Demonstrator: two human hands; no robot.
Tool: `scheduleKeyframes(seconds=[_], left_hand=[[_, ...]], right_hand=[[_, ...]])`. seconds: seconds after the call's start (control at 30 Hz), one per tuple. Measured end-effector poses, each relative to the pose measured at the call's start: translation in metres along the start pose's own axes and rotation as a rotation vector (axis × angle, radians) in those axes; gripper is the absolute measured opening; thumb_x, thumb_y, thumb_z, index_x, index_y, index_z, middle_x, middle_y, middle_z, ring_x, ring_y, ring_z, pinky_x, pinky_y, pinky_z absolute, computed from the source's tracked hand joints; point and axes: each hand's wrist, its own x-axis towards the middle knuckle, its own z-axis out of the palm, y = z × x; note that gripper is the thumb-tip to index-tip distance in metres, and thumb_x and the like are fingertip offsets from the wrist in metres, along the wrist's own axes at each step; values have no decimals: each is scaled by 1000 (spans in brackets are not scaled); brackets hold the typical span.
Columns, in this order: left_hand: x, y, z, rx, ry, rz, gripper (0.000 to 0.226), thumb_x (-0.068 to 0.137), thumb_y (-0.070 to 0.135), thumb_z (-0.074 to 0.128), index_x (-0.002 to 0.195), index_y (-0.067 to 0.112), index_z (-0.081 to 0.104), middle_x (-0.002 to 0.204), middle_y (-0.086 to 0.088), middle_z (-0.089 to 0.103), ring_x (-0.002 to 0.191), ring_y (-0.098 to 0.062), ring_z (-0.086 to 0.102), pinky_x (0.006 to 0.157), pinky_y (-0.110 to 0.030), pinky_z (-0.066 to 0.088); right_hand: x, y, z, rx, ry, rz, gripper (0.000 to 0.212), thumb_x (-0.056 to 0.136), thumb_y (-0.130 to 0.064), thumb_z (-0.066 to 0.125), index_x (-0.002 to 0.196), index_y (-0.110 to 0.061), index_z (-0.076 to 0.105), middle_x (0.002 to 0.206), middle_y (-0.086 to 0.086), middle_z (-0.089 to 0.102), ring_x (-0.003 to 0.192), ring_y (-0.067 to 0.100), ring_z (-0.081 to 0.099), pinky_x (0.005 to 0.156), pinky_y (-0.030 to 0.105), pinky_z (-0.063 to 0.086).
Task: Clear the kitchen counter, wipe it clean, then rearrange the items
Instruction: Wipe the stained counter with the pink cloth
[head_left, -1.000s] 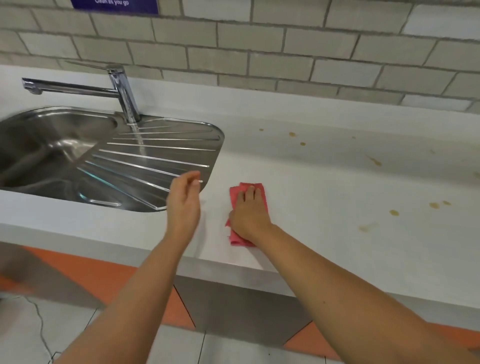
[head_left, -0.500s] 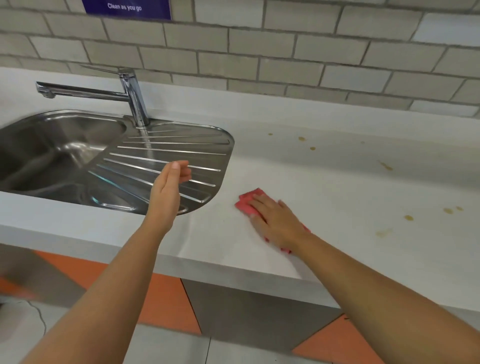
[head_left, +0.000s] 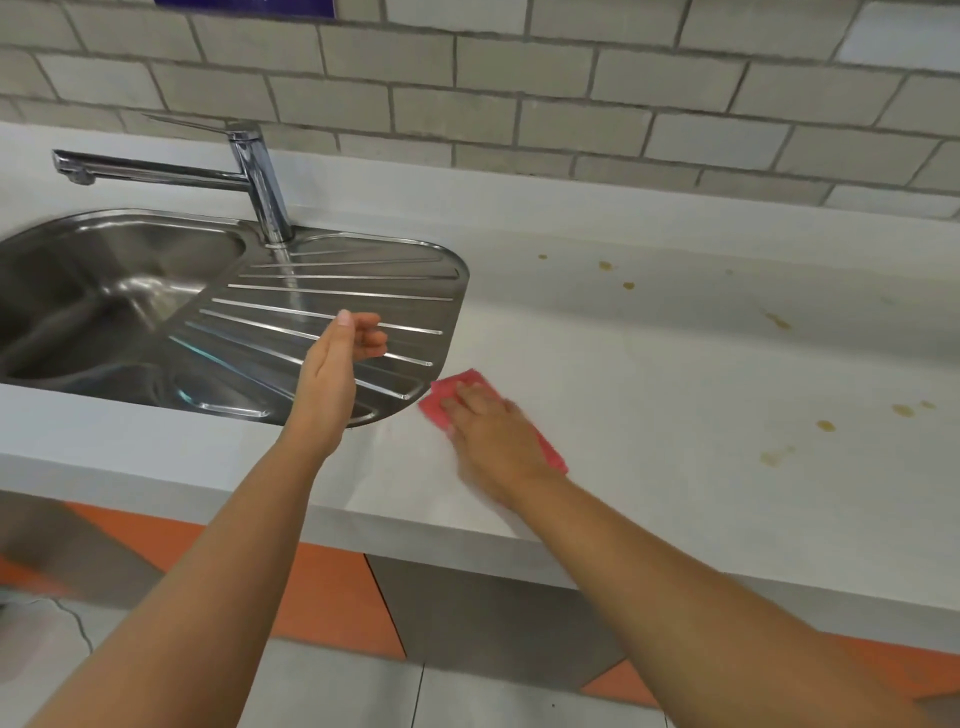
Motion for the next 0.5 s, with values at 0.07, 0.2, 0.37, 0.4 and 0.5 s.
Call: scheduleKeyframes(seconds=[0.07, 0.2, 0.37, 0.4, 0.5], left_hand=[[2, 3, 6, 7, -18, 17, 44, 101, 36, 22, 110, 14, 59, 101, -5, 64, 100, -19, 61, 82, -16, 38], [7, 11, 16, 6, -48, 39, 42, 102, 35, 22, 107, 16, 59, 99, -7, 64, 98, -21, 61, 85, -18, 40], [-2, 6, 9, 49, -47, -3, 43, 101, 36, 21, 110, 17, 59, 106, -7, 64, 96, -10, 60, 76, -8, 35], [-5, 5, 9, 54, -48, -9, 43, 101, 36, 22, 111, 17, 59, 106, -6, 64, 93, -7, 60, 73, -4, 37], [-9, 4, 14, 45, -49, -17, 42, 101, 35, 23, 110, 16, 59, 101, -3, 64, 87, -3, 59, 71, -3, 40]], right_hand=[[-8, -44, 15, 64, -47, -203, 48, 95, -12, 39, 142, -22, 39, 152, -1, 32, 143, 19, 21, 117, 43, 20], [-31, -32, 4, 30, -35, -298, 51, 91, -7, 44, 137, -29, 44, 149, -8, 36, 135, 19, 34, 100, 38, 32], [-19, 42, -27, -168, 41, 146, 58, 84, -3, 43, 137, -26, 41, 143, -6, 38, 122, 24, 36, 85, 32, 33], [-20, 25, -23, -133, 52, 110, 54, 85, -3, 42, 135, -23, 44, 141, -4, 40, 122, 26, 36, 85, 33, 34], [-41, -25, 7, -99, -16, -190, 50, 81, -3, 41, 129, -15, 51, 126, 2, 52, 110, 31, 42, 74, 35, 32]])
